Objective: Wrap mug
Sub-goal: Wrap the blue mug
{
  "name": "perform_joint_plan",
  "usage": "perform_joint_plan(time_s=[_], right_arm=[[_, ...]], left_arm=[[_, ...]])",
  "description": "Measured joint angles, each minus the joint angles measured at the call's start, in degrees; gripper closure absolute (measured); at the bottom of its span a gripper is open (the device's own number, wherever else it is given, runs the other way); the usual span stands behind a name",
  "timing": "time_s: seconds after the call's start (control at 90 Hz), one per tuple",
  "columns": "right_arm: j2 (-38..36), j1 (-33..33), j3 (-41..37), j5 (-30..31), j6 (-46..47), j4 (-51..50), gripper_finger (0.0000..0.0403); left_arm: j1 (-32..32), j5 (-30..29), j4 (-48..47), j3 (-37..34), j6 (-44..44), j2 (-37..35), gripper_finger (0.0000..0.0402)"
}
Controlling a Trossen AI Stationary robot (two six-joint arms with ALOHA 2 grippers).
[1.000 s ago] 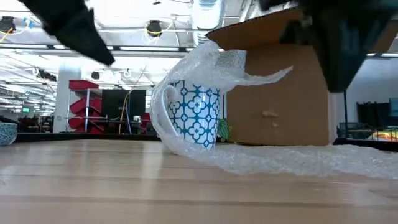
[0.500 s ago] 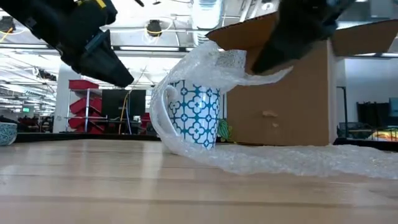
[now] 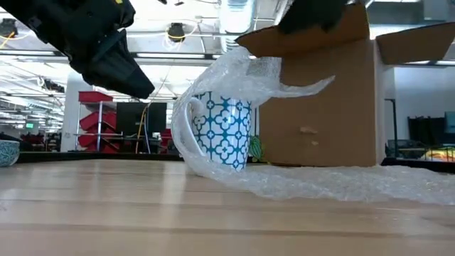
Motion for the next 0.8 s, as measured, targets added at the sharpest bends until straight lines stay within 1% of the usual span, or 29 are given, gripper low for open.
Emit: perform_joint_plan(time_s=[0.133,0.211,0.3,0.467,0.567,0.711,0.8], right_arm=[[0.2,2.3,-0.2,-6.5,6.1,-4.5,0.0403],[0.2,3.3,-2.3,-11.1,10.9,-5.6,0.0403],[0.4,4.3,-6.4,-11.8,16.8,-5.7,0.0403],[0.4,3.7,-14.4,-9.9,26.1,-5.5,0.0403],[0.4,2.2,-17.9,-7.8,29.3,-3.6,0.0403],[0.4,1.1,-18.4,1.9,27.9,-1.3,0.0403],[0.4,0.3,-18.4,4.9,23.1,4.5,0.0403]], left_arm=[[-0.1,0.0,0.1,0.0,-0.5,0.0,0.0189],[-0.3,0.1,0.2,0.0,-1.0,0.0,0.0189],[-0.3,0.1,0.2,0.0,-1.1,0.0,0.0189],[-0.3,0.1,0.1,0.0,-1.1,0.0,0.0189],[-0.3,0.1,0.2,0.0,-1.2,0.0,0.0189],[-0.3,0.1,0.2,0.0,-1.2,0.0,0.0189],[-0.3,0.2,0.2,0.0,-1.2,0.0,0.0189]])
